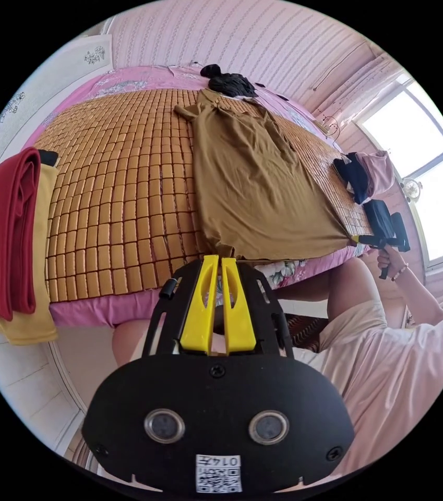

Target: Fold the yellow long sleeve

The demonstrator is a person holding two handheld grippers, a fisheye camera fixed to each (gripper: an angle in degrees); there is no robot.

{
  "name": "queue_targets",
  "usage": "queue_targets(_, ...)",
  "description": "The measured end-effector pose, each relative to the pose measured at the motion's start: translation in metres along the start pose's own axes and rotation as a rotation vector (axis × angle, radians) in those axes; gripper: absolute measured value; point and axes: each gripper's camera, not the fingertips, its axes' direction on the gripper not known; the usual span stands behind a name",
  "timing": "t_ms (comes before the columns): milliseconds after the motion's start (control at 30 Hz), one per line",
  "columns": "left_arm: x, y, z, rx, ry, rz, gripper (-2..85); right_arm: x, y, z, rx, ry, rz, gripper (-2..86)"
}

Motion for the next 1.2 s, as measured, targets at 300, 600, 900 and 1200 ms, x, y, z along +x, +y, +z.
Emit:
queue_targets(300, -0.028, -0.026, 0.0, -0.029, 0.012, -0.026, 9.5, 0.006, -0.037, 0.0, 0.052, 0.157, 0.01, 9.7)
queue_targets(600, -0.059, -0.075, 0.078, -0.212, -0.069, -0.19, 4.5, -0.001, -0.072, 0.019, -0.022, 0.371, -0.028, 3.2)
queue_targets(900, -0.062, -0.05, 0.056, -0.183, -0.065, -0.075, -0.7, 0.016, -0.055, -0.017, -0.021, 0.24, -0.06, 0.3)
queue_targets(1200, -0.093, -0.031, 0.055, -0.134, -0.081, -0.121, 4.2, 0.019, -0.044, -0.033, 0.047, 0.218, -0.061, 1.2)
